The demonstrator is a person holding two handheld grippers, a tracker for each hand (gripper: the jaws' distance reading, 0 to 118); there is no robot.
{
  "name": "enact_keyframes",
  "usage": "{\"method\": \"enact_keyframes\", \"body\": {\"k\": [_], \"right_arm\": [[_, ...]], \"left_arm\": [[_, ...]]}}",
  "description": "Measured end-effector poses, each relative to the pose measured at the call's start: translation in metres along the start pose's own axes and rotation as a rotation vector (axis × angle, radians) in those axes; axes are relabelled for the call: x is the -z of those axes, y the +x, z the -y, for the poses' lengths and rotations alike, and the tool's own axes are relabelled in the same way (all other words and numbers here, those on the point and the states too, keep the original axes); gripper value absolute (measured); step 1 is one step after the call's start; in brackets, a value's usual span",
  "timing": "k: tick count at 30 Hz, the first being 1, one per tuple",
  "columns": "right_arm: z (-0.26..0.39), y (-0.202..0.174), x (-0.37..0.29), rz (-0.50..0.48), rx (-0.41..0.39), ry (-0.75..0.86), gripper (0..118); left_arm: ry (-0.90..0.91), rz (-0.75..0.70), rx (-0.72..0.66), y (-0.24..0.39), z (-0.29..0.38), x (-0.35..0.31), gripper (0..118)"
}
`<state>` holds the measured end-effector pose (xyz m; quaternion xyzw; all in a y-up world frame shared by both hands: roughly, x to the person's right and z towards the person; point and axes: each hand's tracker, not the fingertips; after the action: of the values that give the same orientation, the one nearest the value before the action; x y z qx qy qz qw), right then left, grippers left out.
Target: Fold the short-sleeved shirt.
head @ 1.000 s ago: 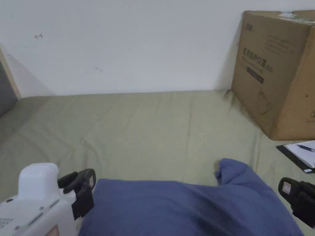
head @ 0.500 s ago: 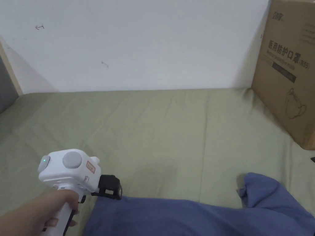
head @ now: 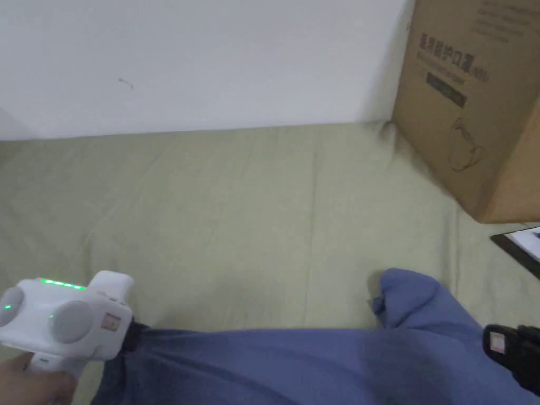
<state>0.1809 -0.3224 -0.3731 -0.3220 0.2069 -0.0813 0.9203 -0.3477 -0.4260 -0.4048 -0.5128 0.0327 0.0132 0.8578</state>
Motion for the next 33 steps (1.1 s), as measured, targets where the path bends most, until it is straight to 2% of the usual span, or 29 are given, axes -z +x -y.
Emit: {"method": "enact_keyframes", "body": {"k": [2, 3, 5, 7, 10, 11, 12, 13, 14, 15, 17, 19, 20, 21, 22, 23, 28, 33], "right_arm": [[-0.033, 0.015, 0.02, 0.034, -0.047, 0.008, 0], [-0.051, 0.023, 0.037, 0.058, -0.075, -0.039, 0], [-0.084, 0.045, 0.081, 0.037, -0.043, -0.182, 0], [-0.099, 0.062, 0.121, -0.019, 0.031, -0.322, 0], [-0.104, 0.082, 0.178, 0.042, 0.055, -0.475, 26], [-0.101, 0.085, 0.189, 0.07, 0.041, -0.494, 26], [-0.097, 0.087, 0.203, 0.105, 0.033, -0.537, 56], [-0.09, 0.089, 0.214, 0.152, 0.028, -0.576, 93], [-0.085, 0.091, 0.222, 0.166, 0.028, -0.589, 116], [-0.082, 0.093, 0.228, 0.158, 0.027, -0.586, 116], [-0.074, 0.1, 0.246, 0.174, 0.031, -0.6, 102], [-0.066, 0.1, 0.256, 0.215, 0.018, -0.636, 100], [-0.063, 0.097, 0.255, 0.219, 0.009, -0.636, 88], [-0.062, 0.093, 0.252, 0.226, -0.009, -0.627, 63], [-0.063, 0.089, 0.246, 0.258, -0.062, -0.605, 41], [-0.064, 0.087, 0.24, 0.269, -0.095, -0.578, 0], [-0.086, 0.091, 0.178, 0.117, 0.075, -0.466, 1], [-0.115, 0.079, 0.098, 0.088, 0.057, -0.287, 1]], "left_arm": [[0.041, 0.021, -0.053, -0.005, -0.005, -0.018, 2], [0.053, 0.023, -0.056, -0.006, -0.007, -0.026, 2], [0.069, 0.026, -0.049, -0.002, -0.008, -0.045, 2], [0.079, 0.027, -0.04, 0.001, -0.008, -0.054, 2], [0.093, 0.032, -0.035, 0.003, -0.008, -0.067, 2], [0.098, 0.035, -0.041, 0.003, -0.008, -0.069, 2], [0.097, 0.043, -0.051, 0.003, -0.008, -0.07, 2], [0.092, 0.053, -0.064, 0.001, -0.008, -0.073, 2], [0.089, 0.062, -0.075, 0.0, -0.008, -0.073, 2], [0.081, 0.068, -0.081, -0.001, -0.007, -0.072, 2], [0.07, 0.056, -0.076, -0.002, -0.006, -0.071, 2], [0.056, 0.044, -0.07, -0.003, -0.003, -0.068, 2], [0.046, 0.042, -0.073, -0.004, -0.001, -0.067, 2], [0.034, 0.044, -0.082, -0.005, 0.0, -0.065, 2], [0.022, 0.046, -0.091, -0.006, 0.002, -0.064, 2], [0.018, 0.046, -0.093, -0.007, 0.004, -0.063, 2], [0.013, 0.044, -0.117, -0.012, 0.014, -0.071, 2], [0.085, 0.061, -0.168, -0.018, 0.016, -0.106, 2]]}}
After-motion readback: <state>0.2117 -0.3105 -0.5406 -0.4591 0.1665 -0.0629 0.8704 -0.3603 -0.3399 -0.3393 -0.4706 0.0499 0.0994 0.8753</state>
